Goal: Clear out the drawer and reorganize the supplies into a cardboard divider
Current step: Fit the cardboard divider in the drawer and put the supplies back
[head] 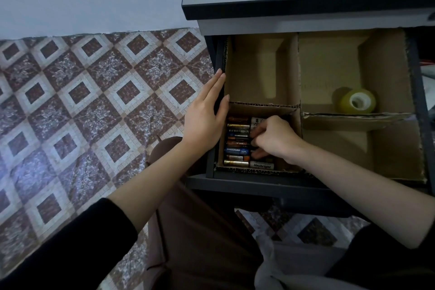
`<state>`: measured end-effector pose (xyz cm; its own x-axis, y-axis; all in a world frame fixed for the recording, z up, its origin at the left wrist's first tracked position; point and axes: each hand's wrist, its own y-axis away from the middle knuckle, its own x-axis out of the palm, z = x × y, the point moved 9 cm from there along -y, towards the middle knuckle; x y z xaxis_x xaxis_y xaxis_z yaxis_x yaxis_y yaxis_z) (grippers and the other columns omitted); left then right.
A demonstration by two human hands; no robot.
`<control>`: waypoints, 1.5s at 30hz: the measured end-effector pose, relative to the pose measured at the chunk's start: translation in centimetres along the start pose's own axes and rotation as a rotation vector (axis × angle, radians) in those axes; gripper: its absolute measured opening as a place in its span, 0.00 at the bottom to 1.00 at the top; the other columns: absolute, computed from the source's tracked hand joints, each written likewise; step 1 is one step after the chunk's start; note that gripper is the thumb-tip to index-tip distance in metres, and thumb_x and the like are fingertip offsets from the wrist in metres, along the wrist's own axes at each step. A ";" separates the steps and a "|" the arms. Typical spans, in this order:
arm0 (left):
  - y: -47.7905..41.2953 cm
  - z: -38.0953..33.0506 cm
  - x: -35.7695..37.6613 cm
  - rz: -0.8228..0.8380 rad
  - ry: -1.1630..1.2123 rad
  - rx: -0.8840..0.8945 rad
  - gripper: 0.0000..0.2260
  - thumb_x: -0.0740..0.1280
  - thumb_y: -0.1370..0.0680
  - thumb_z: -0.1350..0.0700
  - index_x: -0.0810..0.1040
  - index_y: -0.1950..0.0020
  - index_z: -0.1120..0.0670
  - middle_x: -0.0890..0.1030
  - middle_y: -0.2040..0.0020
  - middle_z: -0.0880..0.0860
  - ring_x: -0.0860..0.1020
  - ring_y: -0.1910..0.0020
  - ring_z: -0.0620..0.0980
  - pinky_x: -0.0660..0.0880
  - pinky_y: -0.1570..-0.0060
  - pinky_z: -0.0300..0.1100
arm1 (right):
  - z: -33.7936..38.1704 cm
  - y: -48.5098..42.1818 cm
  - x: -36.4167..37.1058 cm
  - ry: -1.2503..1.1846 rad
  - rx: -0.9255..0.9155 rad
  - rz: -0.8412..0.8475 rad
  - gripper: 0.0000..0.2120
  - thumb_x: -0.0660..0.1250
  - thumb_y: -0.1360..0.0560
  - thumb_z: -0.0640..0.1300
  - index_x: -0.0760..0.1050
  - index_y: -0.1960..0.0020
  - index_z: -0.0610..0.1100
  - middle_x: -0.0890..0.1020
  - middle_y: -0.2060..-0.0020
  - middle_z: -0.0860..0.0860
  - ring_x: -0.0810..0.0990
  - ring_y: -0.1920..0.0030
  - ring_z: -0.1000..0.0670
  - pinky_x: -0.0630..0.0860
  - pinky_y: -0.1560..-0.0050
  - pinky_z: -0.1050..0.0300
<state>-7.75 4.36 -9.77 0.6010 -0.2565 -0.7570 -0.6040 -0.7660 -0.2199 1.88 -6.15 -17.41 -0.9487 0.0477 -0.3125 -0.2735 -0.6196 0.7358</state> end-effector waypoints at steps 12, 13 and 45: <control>0.0 0.1 0.1 -0.007 -0.006 0.019 0.20 0.57 0.20 0.53 0.66 0.28 0.56 0.67 0.28 0.50 0.69 0.33 0.45 0.70 0.48 0.28 | -1.2 -0.2 1.2 -0.211 0.037 0.049 0.07 0.63 0.25 0.29 0.74 0.51 0.39 0.77 0.44 0.38 0.81 0.50 0.39 0.81 0.55 0.52; 0.0 0.1 0.1 -0.007 -0.010 0.018 0.20 0.57 0.20 0.53 0.66 0.28 0.56 0.67 0.28 0.50 0.68 0.33 0.44 0.69 0.48 0.27 | -1.2 -0.2 1.2 -0.210 0.034 0.047 0.07 0.63 0.25 0.29 0.74 0.52 0.39 0.77 0.44 0.38 0.81 0.50 0.39 0.81 0.55 0.52; -9.3 -8.8 -9.5 -0.289 -0.118 0.076 0.07 0.66 0.24 0.56 0.81 0.52 0.58 0.82 0.60 0.52 0.77 0.60 0.49 0.73 0.59 0.42 | 16.8 10.5 -19.9 0.336 -0.677 -0.652 0.12 0.73 0.30 0.47 0.78 0.50 0.42 0.80 0.56 0.49 0.77 0.55 0.50 0.72 0.59 0.60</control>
<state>-3.23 8.78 4.88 0.6912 0.0385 -0.7216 -0.4574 -0.7498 -0.4781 15.22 -0.47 6.65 -0.5225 0.3779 -0.7643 -0.4776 -0.8723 -0.1047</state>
